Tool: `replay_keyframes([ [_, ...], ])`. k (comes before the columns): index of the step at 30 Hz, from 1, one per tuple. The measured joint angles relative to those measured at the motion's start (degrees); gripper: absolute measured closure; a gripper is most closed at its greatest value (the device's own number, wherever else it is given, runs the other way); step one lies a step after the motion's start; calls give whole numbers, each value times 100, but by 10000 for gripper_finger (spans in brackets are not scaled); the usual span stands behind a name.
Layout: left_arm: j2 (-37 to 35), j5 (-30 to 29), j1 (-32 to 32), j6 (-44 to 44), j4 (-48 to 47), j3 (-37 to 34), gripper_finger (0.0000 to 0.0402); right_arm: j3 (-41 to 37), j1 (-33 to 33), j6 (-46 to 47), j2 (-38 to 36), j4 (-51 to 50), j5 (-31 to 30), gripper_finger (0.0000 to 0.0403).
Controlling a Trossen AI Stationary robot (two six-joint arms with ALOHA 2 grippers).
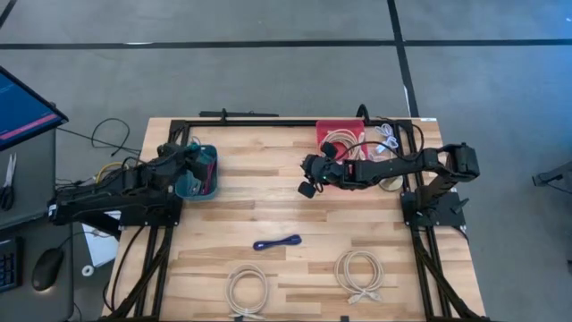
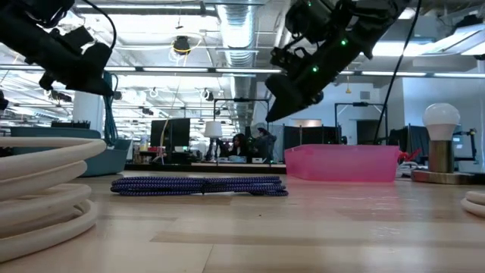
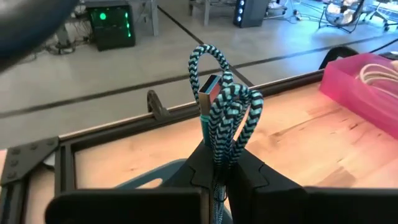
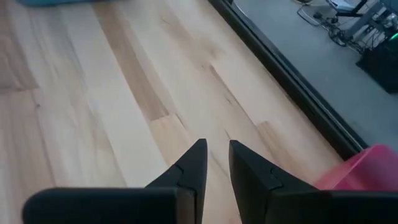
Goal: Pick & Place USB Port
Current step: Put the blue charger cable in the blue bin, then put the brown display cable in the pink bin
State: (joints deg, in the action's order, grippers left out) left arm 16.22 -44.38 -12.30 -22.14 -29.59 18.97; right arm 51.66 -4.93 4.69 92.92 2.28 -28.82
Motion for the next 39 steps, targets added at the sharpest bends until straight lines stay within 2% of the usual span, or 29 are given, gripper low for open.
replay_keyframes([
  [15,1279,55,-2,-1236,-326,68,385,-46,-11,-57,0,275,0,344],
  [21,1617,125,0,-1394,-385,69,384,-46,-11,-59,0,273,16,344],
  [39,1654,59,-2,-1263,-189,65,244,-46,-9,-60,0,291,20,344],
])
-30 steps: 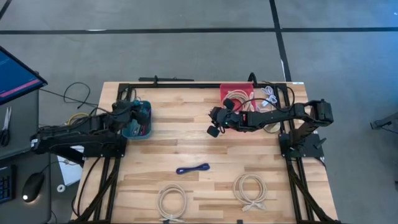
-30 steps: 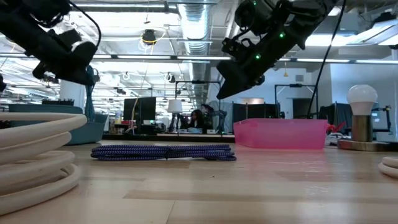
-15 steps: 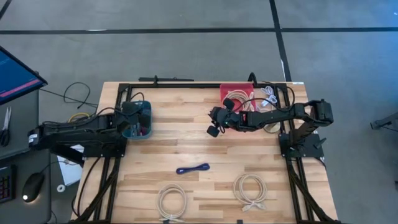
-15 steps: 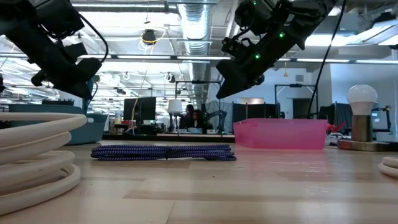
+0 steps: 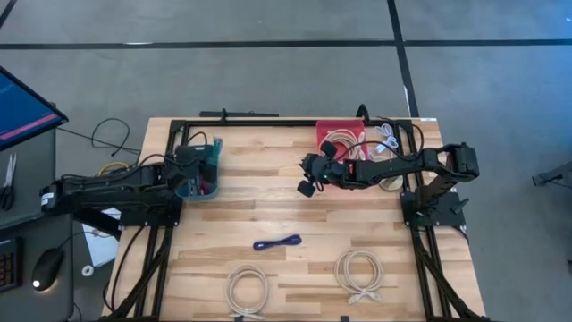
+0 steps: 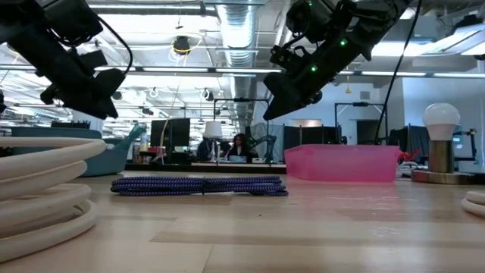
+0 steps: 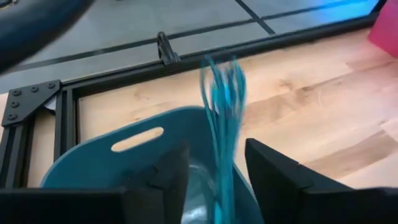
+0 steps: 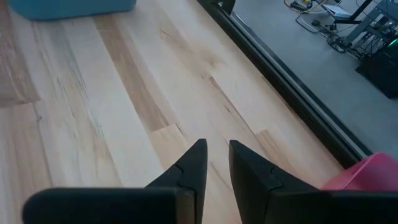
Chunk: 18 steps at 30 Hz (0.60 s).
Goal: Pick & Place USB Port
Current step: Put the brown display cable in the pink bin
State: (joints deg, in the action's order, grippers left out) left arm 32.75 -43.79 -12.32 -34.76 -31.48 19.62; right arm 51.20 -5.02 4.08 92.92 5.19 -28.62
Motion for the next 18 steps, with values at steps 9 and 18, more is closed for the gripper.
replay_keyframes([
  [9,-2,-245,0,1216,1834,-2,225,2,7,-1,0,0,2,344],
  [18,-2,2784,2,3020,4472,-4,251,4,185,-438,0,261,87,344],
])
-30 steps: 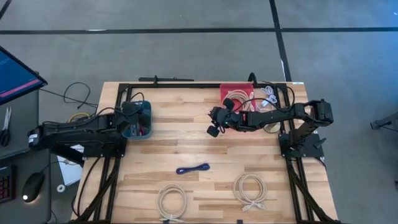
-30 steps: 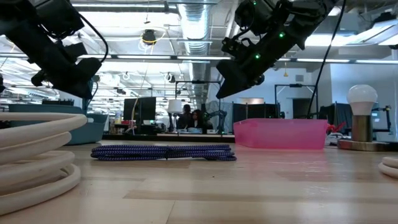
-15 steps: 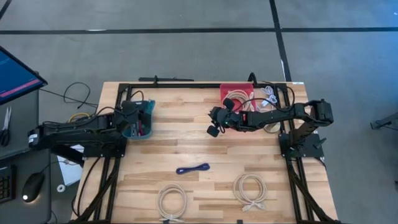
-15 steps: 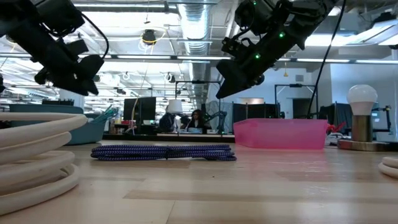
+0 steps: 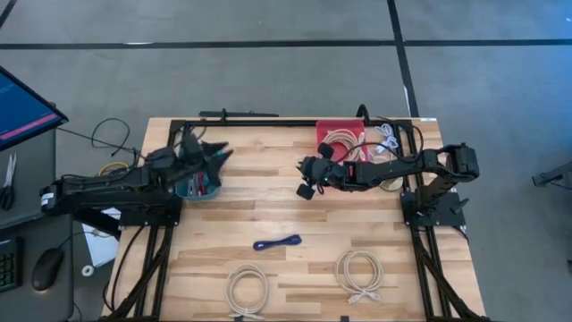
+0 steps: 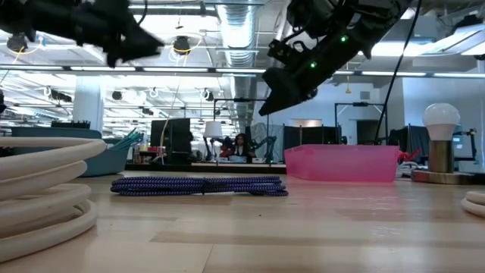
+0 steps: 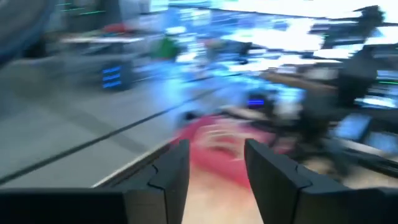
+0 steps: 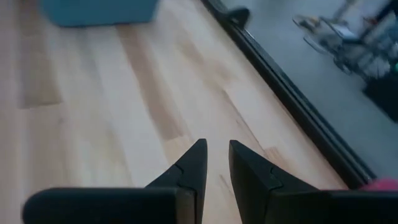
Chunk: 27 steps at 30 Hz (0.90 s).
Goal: Pick & Place USB Port
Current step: Put the brown display cable in the pink bin
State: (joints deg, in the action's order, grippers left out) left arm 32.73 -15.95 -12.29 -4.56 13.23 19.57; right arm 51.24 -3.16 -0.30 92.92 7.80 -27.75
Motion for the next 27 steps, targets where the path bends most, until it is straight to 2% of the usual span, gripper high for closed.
replay_keyframes([
  [3,0,1071,2,161,222,0,267,0,155,-315,-52,98,256,344],
  [5,1,1436,19,164,229,0,279,4,265,-411,-144,160,421,344],
  [7,2,1559,94,167,227,0,289,2,382,-452,-280,93,537,344],
  [15,2,1474,895,256,330,0,313,0,984,-314,-1012,-850,551,344],
  [23,268,369,1973,586,496,0,317,2,1736,79,-1456,-1684,535,344],
  [27,657,142,2334,590,714,0,317,2,2041,307,-1557,-1927,520,344],
])
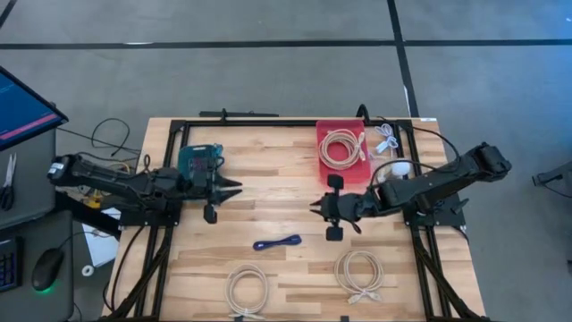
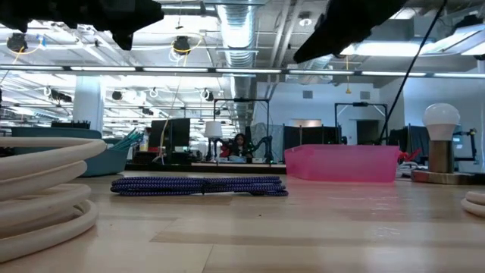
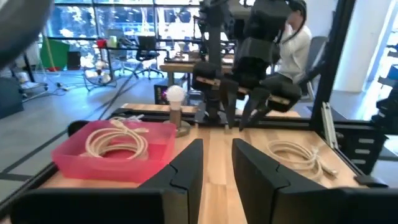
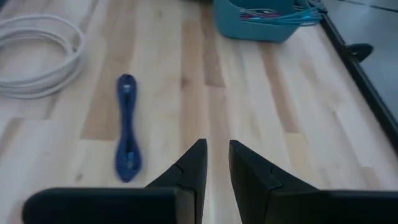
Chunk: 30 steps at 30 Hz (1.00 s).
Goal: Pick & Place USB Port
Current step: Put the brown display cable in the pink bin
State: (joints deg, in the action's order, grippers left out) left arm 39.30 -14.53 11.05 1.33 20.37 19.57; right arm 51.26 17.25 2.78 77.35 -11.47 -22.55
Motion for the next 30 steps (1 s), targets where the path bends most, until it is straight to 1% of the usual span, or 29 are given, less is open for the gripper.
replay_keyframes([
  [6,526,-4,324,-1,399,0,317,0,358,491,-152,-303,-158,344],
  [10,661,-2,438,-3,445,0,317,-2,531,901,-169,-498,-198,344],
  [12,663,-4,439,-3,454,0,317,-2,567,932,-168,-489,-199,344],
  [30,641,-4,433,-5,477,0,317,-4,339,930,-115,-399,-153,344],
])
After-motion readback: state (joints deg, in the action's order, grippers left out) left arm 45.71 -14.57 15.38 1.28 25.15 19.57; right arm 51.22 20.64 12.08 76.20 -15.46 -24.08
